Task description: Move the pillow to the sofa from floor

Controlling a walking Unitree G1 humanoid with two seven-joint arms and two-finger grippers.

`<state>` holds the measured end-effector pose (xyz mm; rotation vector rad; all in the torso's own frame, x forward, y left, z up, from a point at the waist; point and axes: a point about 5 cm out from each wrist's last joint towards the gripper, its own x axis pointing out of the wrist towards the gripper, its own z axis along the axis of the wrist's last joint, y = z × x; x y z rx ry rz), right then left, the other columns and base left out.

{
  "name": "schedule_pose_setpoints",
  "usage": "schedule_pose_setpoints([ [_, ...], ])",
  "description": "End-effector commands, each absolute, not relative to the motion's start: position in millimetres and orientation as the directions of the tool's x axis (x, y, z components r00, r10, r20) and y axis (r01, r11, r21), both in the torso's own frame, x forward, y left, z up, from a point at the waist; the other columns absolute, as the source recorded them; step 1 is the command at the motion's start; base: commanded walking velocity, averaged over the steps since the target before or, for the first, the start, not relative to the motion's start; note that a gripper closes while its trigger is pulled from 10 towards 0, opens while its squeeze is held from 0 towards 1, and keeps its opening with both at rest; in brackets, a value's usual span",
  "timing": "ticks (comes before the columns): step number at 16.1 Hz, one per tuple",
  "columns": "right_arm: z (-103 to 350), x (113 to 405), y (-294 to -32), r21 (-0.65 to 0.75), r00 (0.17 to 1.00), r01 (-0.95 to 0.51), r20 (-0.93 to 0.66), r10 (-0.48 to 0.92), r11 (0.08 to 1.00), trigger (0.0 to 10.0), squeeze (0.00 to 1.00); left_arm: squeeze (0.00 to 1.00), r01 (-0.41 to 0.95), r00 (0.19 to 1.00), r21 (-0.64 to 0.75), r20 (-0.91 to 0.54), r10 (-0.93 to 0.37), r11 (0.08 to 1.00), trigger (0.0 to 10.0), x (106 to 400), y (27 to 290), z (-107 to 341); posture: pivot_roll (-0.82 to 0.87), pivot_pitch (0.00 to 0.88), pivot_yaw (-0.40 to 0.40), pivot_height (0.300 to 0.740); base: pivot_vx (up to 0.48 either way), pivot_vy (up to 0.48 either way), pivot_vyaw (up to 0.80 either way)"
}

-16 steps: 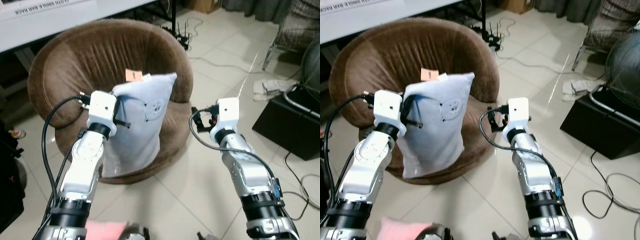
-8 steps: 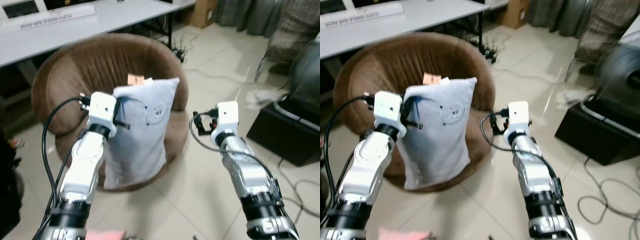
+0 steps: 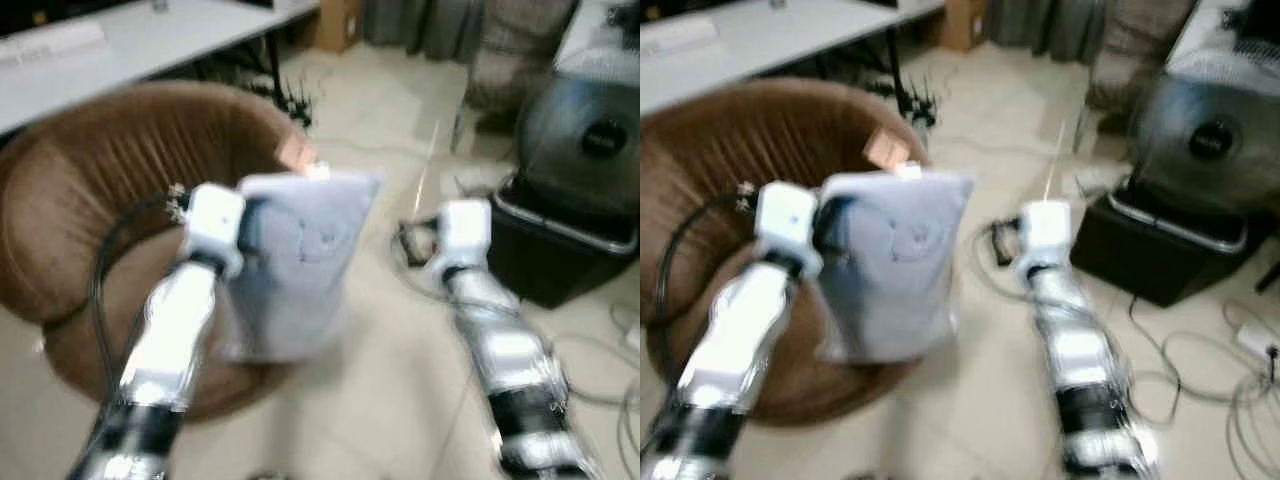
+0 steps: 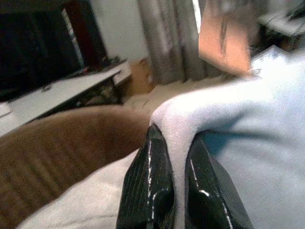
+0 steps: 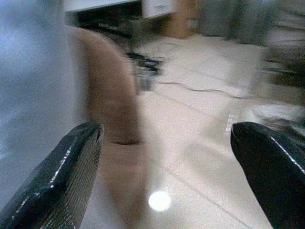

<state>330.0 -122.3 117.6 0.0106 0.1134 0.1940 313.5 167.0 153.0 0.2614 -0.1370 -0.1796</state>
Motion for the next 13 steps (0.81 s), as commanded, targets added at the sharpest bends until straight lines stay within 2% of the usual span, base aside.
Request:
schedule_pose_setpoints([
  [1, 122.2, 332.1, -130.8, -0.003, 0.98, -0.173, -0.097, 0.172, 0.985, 10.0, 0.0, 0.0, 0.153, 0.959, 0.27, 0.193, -0.209, 0.951, 10.0, 314.6, 162.0, 169.6, 0.09, 0.0, 0.045, 0.74, 0.364, 0.0, 0.0],
  [3, 122.6, 332.2, -129.2, -0.032, 0.978, -0.191, -0.097, 0.187, 0.981, 10.0, 0.0, 0.0, 0.152, 0.959, 0.273, 0.192, -0.208, 0.95, 10.0, 314.0, 162.4, 169.3, 0.09, 0.0, 0.042, 0.74, 0.364, 0.0, 0.0],
  [5, 120.8, 331.4, -125.3, -0.085, 0.971, -0.223, -0.106, 0.214, 0.971, 10.0, 0.0, 0.0, 0.15, 0.959, 0.277, 0.191, -0.208, 0.949, 10.0, 313.6, 163.4, 169.3, 0.1, 0.0, 0.038, 0.74, 0.362, 0.0, 0.8],
  [7, 119.4, 331.3, -125.4, -0.072, 0.973, -0.214, -0.109, 0.206, 0.974, 10.0, 0.0, 0.0, 0.153, 0.959, 0.283, 0.189, -0.211, 0.947, 10.0, 313.6, 163.5, 168.9, 0.1, 0.0, 0.038, 0.74, 0.364, 0.0, 0.8],
  [9, 117.5, 331.1, -128.5, -0.032, 0.976, -0.189, -0.114, 0.184, 0.982, 10.0, 0.0, 0.0, 0.158, 0.958, 0.285, 0.187, -0.216, 0.946, 10.0, 313.4, 162.2, 168.2, 0.1, 0.0, 0.04, 0.74, 0.368, 0.0, 0.0],
  [13, 118.6, 331.6, -130.8, -0.037, 0.979, -0.177, -0.107, 0.173, 0.983, 10.0, 0.0, 0.0, 0.172, 0.955, 0.286, 0.185, -0.23, 0.943, 10.0, 315.3, 159.6, 167.9, 0.08, 0.0, 0.049, 0.74, 0.366, 0.0, 0.0],
])
